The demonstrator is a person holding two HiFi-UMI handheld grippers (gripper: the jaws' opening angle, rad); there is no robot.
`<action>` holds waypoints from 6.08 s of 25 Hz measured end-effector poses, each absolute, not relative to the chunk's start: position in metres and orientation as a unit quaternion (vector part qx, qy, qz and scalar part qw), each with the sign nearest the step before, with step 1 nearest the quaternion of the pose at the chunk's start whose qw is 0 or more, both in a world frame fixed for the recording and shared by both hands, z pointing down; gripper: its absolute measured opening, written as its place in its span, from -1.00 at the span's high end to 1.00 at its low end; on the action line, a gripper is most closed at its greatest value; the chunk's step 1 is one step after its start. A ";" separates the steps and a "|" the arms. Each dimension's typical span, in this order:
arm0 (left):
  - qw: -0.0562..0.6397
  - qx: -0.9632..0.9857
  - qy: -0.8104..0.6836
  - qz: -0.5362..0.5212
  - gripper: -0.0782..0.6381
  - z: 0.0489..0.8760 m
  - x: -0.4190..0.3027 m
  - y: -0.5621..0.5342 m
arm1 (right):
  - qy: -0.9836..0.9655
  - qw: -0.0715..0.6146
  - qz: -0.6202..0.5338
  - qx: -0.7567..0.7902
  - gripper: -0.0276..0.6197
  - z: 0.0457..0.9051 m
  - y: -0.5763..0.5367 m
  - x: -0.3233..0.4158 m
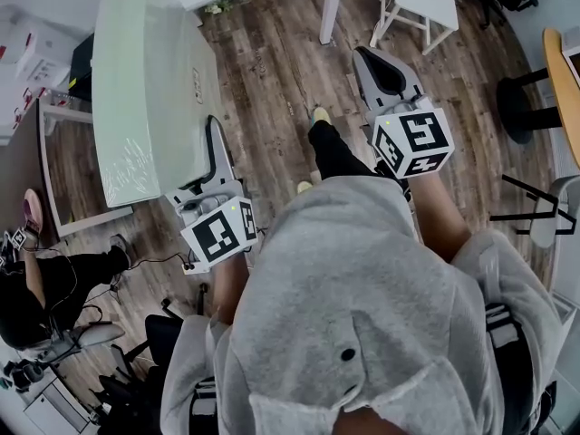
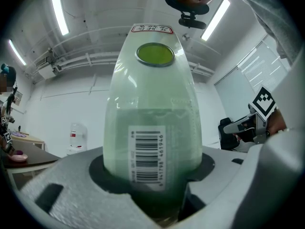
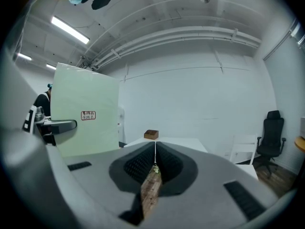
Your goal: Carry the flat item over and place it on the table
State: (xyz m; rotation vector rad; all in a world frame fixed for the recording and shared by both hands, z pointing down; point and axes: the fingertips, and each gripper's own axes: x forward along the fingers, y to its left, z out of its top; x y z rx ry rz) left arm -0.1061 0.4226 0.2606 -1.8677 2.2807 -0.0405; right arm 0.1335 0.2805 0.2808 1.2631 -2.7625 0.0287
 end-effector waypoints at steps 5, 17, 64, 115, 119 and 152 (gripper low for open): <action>0.098 -0.634 0.767 -0.019 -0.03 0.262 -0.108 0.400 | -0.909 0.054 0.012 0.414 0.83 0.283 0.259 0.129; 0.081 -0.643 0.761 -0.026 -0.02 0.274 -0.115 0.314 | -0.906 0.077 0.027 0.414 0.83 0.308 0.185 0.130; 0.069 -0.594 0.799 -0.070 -0.02 0.274 -0.132 0.068 | -0.934 0.081 0.070 0.341 0.83 0.338 -0.083 0.097; 0.087 -0.618 0.781 -0.034 -0.02 0.262 -0.226 -0.084 | -0.928 0.092 0.039 0.359 0.83 0.324 -0.216 0.006; 0.081 -0.624 0.777 -0.031 -0.02 0.260 -0.248 -0.108 | -0.927 0.102 0.039 0.360 0.83 0.321 -0.234 -0.016; 0.054 -0.661 0.748 -0.025 -0.02 0.275 -0.389 -0.190 | -0.909 0.136 0.033 0.392 0.83 0.314 -0.295 -0.171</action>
